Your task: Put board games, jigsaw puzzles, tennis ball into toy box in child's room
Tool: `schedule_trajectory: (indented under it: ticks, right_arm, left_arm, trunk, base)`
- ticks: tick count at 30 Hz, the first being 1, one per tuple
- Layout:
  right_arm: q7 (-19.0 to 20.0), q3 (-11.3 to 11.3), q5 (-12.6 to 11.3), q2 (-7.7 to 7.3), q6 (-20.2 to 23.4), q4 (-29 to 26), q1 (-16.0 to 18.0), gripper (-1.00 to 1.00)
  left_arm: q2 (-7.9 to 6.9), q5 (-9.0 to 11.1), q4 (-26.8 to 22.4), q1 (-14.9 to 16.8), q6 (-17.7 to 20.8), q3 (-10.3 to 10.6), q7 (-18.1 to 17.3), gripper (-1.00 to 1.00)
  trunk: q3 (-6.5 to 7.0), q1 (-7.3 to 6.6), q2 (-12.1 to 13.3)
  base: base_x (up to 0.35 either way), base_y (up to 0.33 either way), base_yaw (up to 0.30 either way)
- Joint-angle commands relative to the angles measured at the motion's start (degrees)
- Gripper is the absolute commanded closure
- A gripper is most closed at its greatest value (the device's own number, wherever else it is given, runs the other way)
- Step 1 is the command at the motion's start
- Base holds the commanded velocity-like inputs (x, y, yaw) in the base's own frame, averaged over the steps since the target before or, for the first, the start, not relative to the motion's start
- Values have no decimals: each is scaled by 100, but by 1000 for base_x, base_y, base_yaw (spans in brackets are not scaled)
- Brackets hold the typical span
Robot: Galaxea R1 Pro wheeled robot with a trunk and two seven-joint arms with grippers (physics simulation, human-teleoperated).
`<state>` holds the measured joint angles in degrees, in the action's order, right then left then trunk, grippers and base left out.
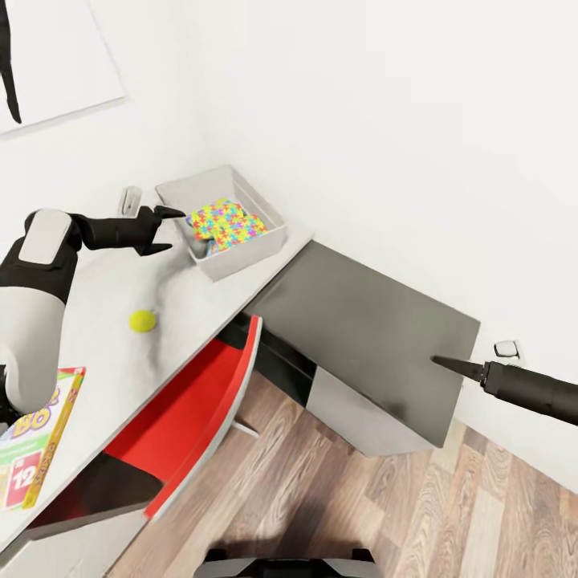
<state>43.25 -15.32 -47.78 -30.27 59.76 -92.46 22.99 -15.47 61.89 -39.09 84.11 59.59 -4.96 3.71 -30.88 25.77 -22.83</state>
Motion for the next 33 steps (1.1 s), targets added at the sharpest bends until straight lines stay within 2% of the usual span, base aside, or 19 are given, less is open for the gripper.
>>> schedule_trajectory:
  ticks: [1, 6, 15, 17, 18, 20, 23, 25, 26, 28, 29, 32, 33]
  right_arm:
    - [34, -6, 23, -2, 24, 0, 4, -100]
    - [34, 23, 23, -2, 24, 0, 8, -100]
    - [11, 318, 20, -1, 24, 1, 55, -100]
    - [0, 461, 21, 2, 24, 1, 83, -100]
    - [0, 461, 21, 2, 24, 1, 83, -100]
    - [-7, 622, 22, 6, 24, 0, 133, -100]
    - [-9, 707, 22, 7, 24, 0, 181, -100]
    - [-14, 879, 21, 17, 24, 2, 302, -100]
    - [-14, 879, 21, 17, 24, 2, 302, -100]
    - [-34, 1039, 22, 36, 24, 4, 415, -100]
    - [-34, 1039, 22, 36, 24, 4, 415, -100]
    - [-146, 1198, 20, 72, 24, 5, 518, -100]
    - [-146, 1198, 20, 72, 24, 5, 518, -100]
  left_arm:
    - [2, 37, -22, -12, 26, -13, 23, -100]
    - [-1, 44, -100, -101, 26, -17, -70, -100]
    - [-123, 51, -361, -462, 32, -59, -386, -100]
    - [-185, 69, -515, -680, 31, -131, -484, -100]
    - [-185, 69, -515, -680, 31, -131, -484, -100]
    - [-253, 124, -687, -938, 30, -227, -561, -100]
    - [-297, 166, -776, -1073, 29, -276, -588, -100]
    - [-408, 273, -951, -1346, 27, -369, -630, -100]
    - [-408, 273, -951, -1346, 27, -369, -630, -100]
    - [-544, 403, -1113, -1616, 20, -455, -657, -100]
    - [-544, 403, -1113, -1616, 20, -455, -657, -100]
    - [-733, 579, -1321, -2008, 3, -566, -684, -100]
    - [-733, 579, -1321, -2008, 3, -566, -684, -100]
  trunk:
    - [-8, 2, -10]
    - [-8, 2, -10]
    - [-8, 2, -10]
    - [-8, 2, -10]
    - [-8, 2, -10]
    - [-8, 2, -10]
    - [-8, 2, -10]
    - [-8, 2, -10]
    - [-8, 2, -10]
    - [-8, 2, -10]
    - [-8, 2, -10]
    - [-8, 2, -10]
    - [-8, 2, -10]
  base:
    - [-101, 19, 220]
    - [-70, 13, 243]
    - [-24, 5, 279]
    - [-10, 2, 291]
    - [-9, 2, 292]
    - [-6, 1, 294]
    - [-5, 1, 295]
    - [-3, 1, 296]
    - [-3, 1, 297]
    - [-2, 0, 297]
    - [-2, 0, 297]
    - [-1, 0, 298]
    - [-1, 0, 298]
